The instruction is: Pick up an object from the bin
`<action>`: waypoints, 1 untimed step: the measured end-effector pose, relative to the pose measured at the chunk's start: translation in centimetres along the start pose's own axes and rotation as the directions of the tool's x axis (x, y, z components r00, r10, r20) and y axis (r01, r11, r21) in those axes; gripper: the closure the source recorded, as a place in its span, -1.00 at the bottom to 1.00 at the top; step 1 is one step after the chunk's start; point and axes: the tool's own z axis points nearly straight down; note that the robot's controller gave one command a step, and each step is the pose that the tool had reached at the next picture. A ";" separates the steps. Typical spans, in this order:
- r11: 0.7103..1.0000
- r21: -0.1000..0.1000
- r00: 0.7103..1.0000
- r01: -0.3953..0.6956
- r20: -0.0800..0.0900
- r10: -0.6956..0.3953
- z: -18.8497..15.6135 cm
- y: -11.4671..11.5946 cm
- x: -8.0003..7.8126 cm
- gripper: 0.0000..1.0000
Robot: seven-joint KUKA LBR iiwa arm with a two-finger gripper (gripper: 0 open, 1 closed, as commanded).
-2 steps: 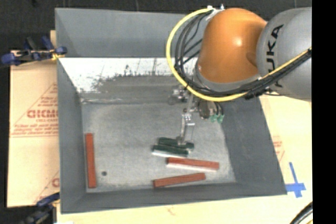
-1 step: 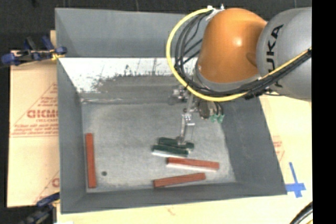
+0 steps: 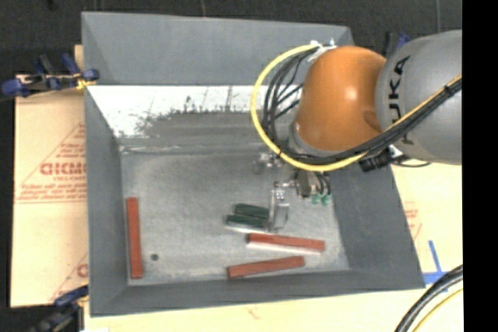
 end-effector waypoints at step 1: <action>0.993 0.003 0.993 -0.121 -0.007 0.121 4.7 -0.7 4.3 -1.00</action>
Offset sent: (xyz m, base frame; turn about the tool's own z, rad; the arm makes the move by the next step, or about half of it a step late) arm -0.0115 -0.0226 -0.1112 0.0194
